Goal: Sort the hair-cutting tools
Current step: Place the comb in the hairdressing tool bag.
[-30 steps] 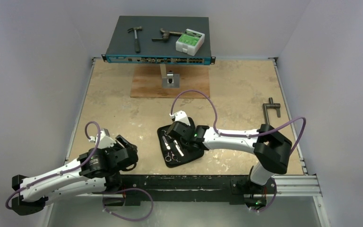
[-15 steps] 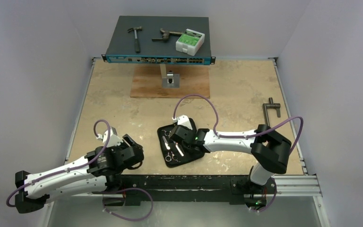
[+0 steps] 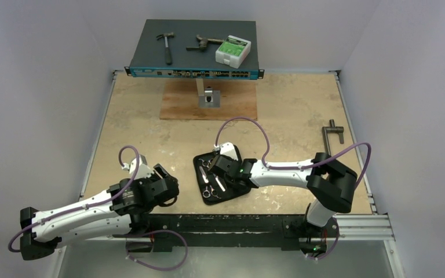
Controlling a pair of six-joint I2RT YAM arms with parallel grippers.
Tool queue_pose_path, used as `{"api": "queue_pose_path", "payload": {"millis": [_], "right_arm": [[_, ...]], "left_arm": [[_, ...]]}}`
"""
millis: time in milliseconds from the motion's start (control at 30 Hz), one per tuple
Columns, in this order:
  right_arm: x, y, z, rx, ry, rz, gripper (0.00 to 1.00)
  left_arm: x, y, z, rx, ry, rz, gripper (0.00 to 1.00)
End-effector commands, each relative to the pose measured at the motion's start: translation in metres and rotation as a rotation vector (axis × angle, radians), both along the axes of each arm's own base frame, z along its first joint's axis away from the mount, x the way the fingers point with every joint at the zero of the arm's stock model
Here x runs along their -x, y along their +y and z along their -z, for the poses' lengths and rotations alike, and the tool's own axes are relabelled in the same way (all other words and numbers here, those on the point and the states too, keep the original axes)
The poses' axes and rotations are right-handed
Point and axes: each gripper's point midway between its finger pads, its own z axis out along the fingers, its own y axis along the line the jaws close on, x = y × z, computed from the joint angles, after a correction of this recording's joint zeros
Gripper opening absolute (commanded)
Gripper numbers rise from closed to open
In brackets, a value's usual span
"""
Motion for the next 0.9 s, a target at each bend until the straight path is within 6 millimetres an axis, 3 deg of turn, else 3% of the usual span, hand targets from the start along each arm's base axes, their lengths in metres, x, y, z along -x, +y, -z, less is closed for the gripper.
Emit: {"api": "queue_pose_path", "payload": {"millis": [0,100,200,333,633,733,867], "right_arm": [[-0.001,-0.006,0.002,0.000,-0.010,0.042,0.23],[-0.001,-0.003,-0.007,-0.033,-0.013,0.042,0.42],[-0.001,0.001,-0.020,-0.067,-0.021,0.040,0.50],[0.000,0.006,-0.040,-0.122,-0.028,0.033,0.55],[0.015,0.007,-0.119,-0.356,-0.053,-0.005,0.59],[0.025,-0.006,-0.123,-0.433,-0.044,0.022,0.60],[0.037,-0.027,-0.102,-0.513,-0.021,0.099,0.60]], "left_arm": [[-0.003,-0.005,0.000,-0.011,-0.014,0.023,0.61],[-0.003,-0.006,-0.001,-0.017,-0.015,0.025,0.61],[-0.004,-0.007,-0.001,-0.018,-0.017,0.028,0.61],[-0.005,-0.009,0.000,-0.022,-0.015,0.033,0.62],[-0.020,-0.024,0.003,-0.048,0.002,0.091,0.63],[-0.042,-0.046,0.002,0.009,-0.006,0.159,0.63],[-0.073,-0.070,-0.002,0.030,-0.011,0.260,0.67]]}}
